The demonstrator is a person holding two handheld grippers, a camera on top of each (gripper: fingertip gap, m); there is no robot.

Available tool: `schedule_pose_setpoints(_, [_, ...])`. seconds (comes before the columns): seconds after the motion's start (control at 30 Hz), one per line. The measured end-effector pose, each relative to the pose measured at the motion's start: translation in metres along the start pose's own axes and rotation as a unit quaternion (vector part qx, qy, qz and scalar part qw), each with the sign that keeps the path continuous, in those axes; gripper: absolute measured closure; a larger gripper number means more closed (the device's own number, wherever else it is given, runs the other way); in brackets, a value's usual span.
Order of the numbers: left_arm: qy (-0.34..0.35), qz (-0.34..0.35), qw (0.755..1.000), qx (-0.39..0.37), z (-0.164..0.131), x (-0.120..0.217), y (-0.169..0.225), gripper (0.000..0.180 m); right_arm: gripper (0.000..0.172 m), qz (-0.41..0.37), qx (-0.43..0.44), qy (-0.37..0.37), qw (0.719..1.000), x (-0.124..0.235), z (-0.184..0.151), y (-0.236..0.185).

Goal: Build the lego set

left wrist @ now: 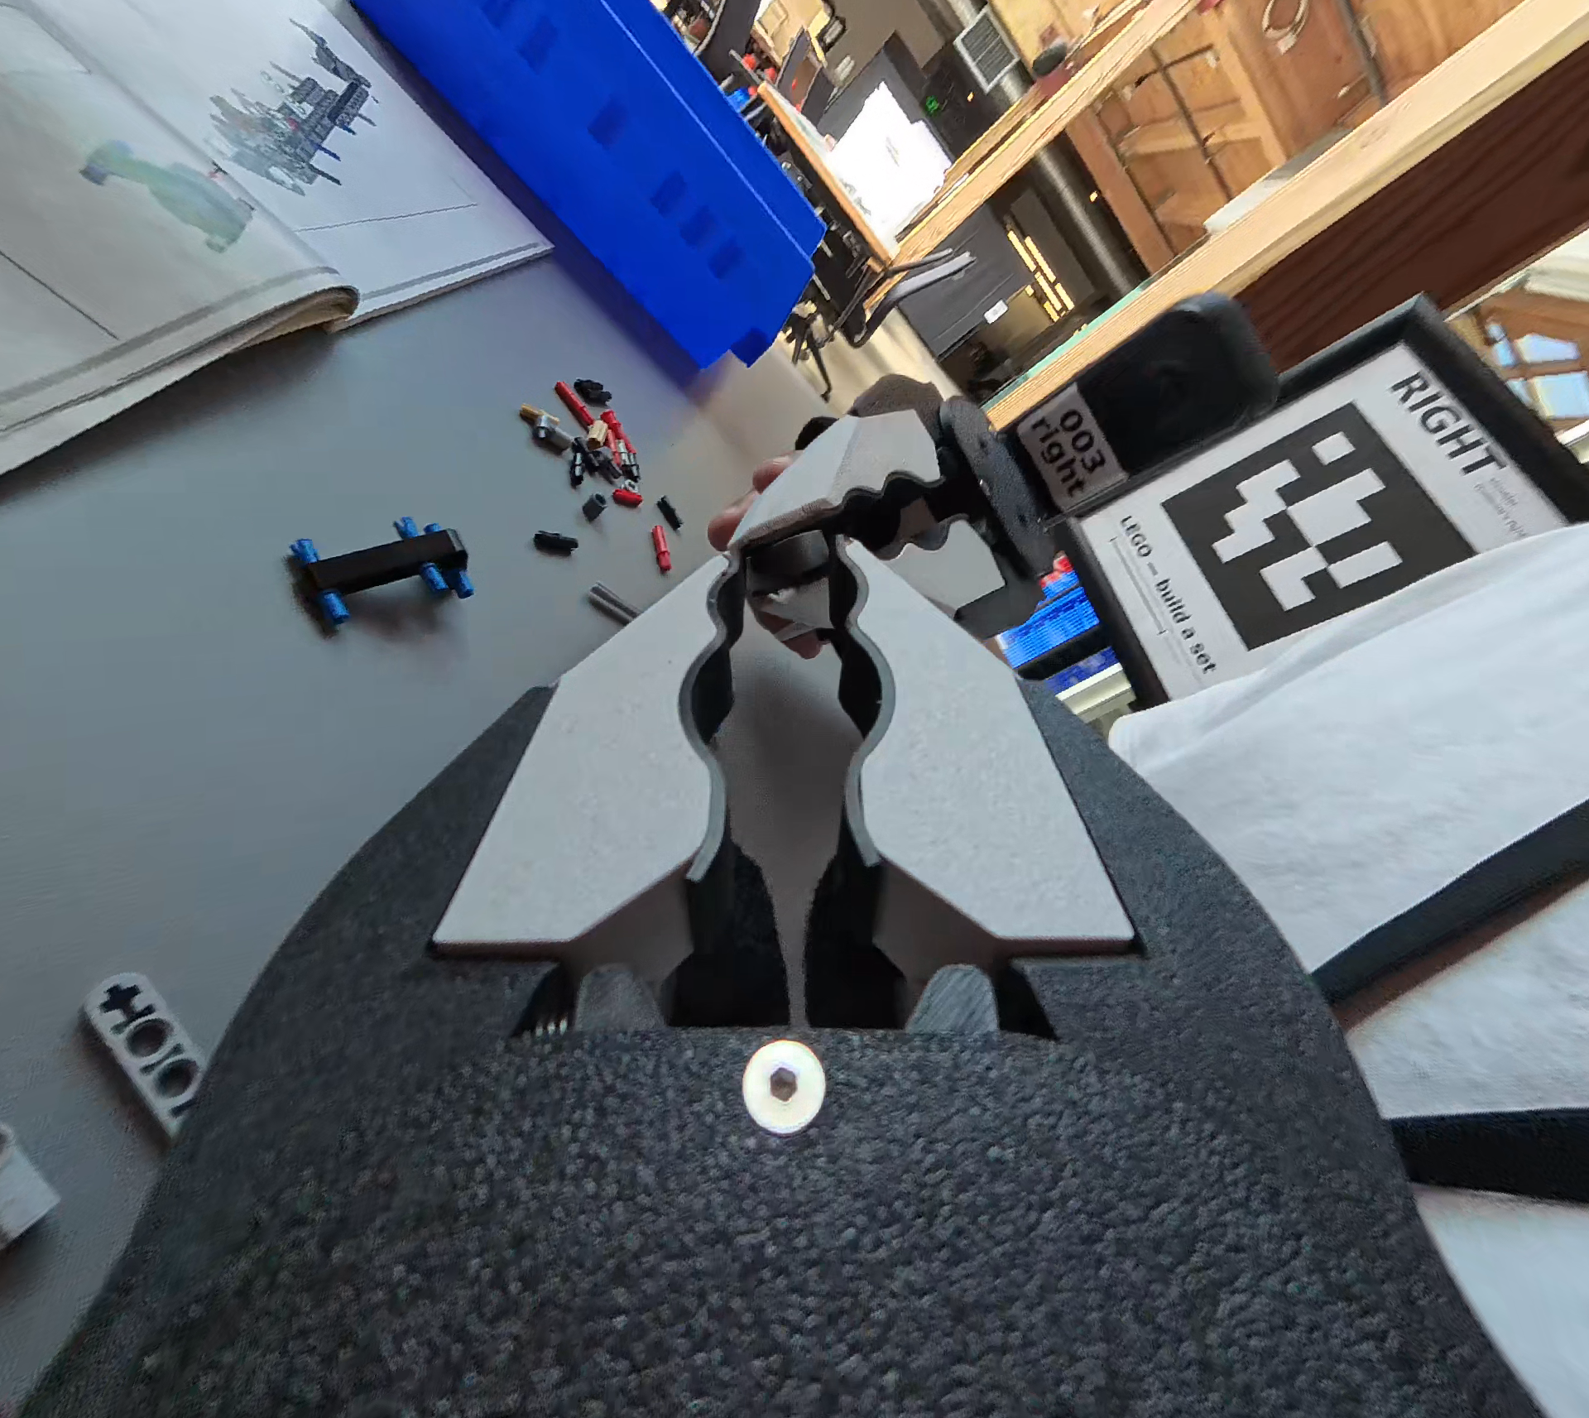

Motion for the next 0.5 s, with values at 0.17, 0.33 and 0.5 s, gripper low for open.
schedule_pose_setpoints(0.17, [-0.060, 0.019, 0.995, -0.077, 0.009, 0.005, -0.012, 0.156, 0.169, 0.026, -0.100, -0.054, 0.993, -0.009, -0.012, 0.001])
schedule_pose_setpoints(0.33, [-0.110, 0.023, 0.978, -0.175, 0.019, 0.008, -0.015, 0.156, 0.172, -0.038, -0.165, -0.082, 0.982, -0.003, -0.021, 0.019])
schedule_pose_setpoints(0.5, [-0.168, 0.064, 0.937, -0.301, 0.019, 0.011, -0.022, 0.156, 0.172, -0.087, -0.192, -0.083, 0.974, 0.028, -0.018, 0.045])
Point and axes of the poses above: each gripper's, where its closed fingertips meet, x back along the fingers, z out of its top, y = z × x across the jaws, the point moved 9 cm from there along x, back along the fingers, and after that the axes turned 15 degrees about y, right-handed, at the moved point
